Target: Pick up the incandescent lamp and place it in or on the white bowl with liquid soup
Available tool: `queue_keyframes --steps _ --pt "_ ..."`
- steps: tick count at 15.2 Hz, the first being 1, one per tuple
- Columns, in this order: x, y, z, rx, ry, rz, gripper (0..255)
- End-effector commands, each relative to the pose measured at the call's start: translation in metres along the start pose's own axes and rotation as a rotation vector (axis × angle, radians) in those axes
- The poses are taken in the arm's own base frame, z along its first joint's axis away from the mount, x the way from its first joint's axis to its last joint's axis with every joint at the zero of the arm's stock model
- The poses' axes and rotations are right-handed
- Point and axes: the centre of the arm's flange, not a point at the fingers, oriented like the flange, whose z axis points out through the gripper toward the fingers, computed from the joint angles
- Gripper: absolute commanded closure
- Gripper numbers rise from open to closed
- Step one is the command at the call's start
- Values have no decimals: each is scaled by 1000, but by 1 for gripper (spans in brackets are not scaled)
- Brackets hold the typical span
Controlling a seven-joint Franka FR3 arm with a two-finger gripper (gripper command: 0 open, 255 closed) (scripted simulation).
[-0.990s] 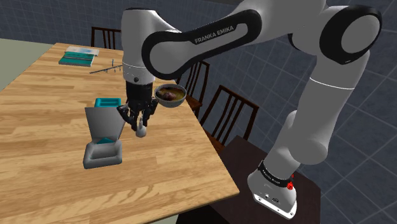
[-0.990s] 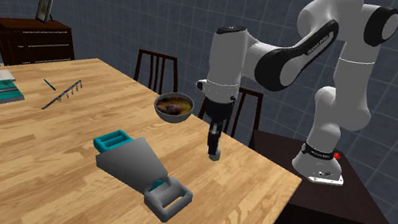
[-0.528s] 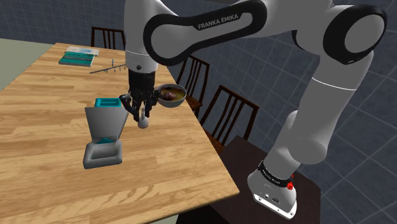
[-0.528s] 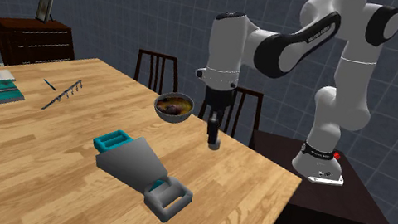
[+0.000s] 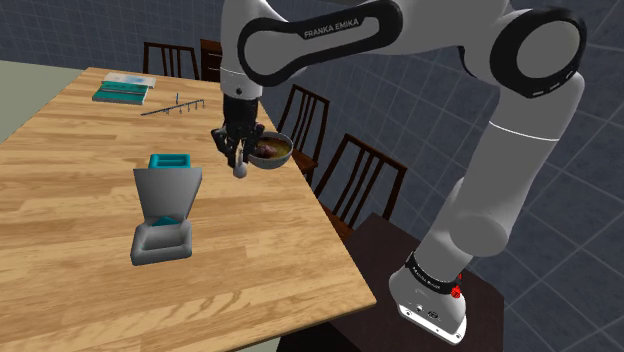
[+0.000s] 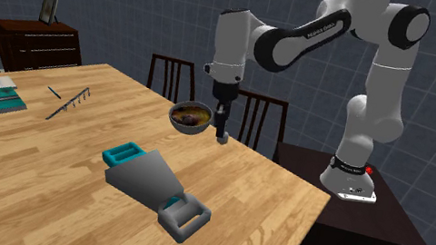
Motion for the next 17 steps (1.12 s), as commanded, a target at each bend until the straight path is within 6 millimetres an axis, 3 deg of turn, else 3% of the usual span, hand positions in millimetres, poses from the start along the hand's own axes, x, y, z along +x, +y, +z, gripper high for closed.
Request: queue_keyframes --steps 1,17 --pt "15 27 0 0 0 -2 255" --pt "127 205 -10 0 0 -2 255"
